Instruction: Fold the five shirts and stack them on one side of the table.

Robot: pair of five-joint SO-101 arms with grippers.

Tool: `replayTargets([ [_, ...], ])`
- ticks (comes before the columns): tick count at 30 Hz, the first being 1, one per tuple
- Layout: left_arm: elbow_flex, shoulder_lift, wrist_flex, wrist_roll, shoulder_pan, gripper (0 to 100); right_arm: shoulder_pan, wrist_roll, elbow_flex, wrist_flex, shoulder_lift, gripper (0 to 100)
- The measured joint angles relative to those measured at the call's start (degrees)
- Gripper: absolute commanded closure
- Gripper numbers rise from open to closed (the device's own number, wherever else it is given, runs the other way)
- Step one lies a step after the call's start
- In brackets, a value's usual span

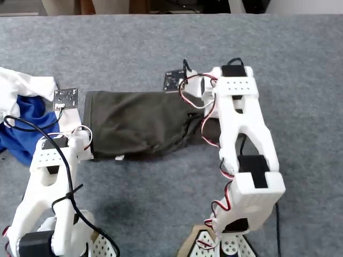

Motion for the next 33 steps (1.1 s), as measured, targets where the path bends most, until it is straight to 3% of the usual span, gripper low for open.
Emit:
replayTargets([
  [2, 0.0, 0.0, 0.0, -0.18, 0.0, 98, 0.09, -1.05, -1.14, -0.09, 0.0, 70.1],
  [5, 0.53, 0.0, 0.0, -1.49, 0.0, 98, 0.0, -1.49, -2.11, 1.76, 0.0, 71.6],
  [9, 0.7, 0.0, 0.0, -1.85, 0.0, 98, 0.35, -1.49, -4.22, 6.33, 0.0, 80.1],
  [13, 0.7, 0.0, 0.0, -1.85, 0.0, 98, 2.81, -1.49, -5.89, 13.1, 0.0, 99.4],
  [18, 0.7, 0.0, 0.0, -1.93, 0.0, 98, 4.4, -3.25, -1.58, 17.58, -3.96, 99.3],
  [26, 0.7, 0.0, 0.0, -1.85, 0.0, 98, 4.75, -15.03, 14.07, -0.7, -6.95, 99.3],
  [33, -9.41, 0.0, 4.31, 2.64, 0.0, 98, 6.77, -16.7, 15.12, -6.24, 3.78, 99.3],
])
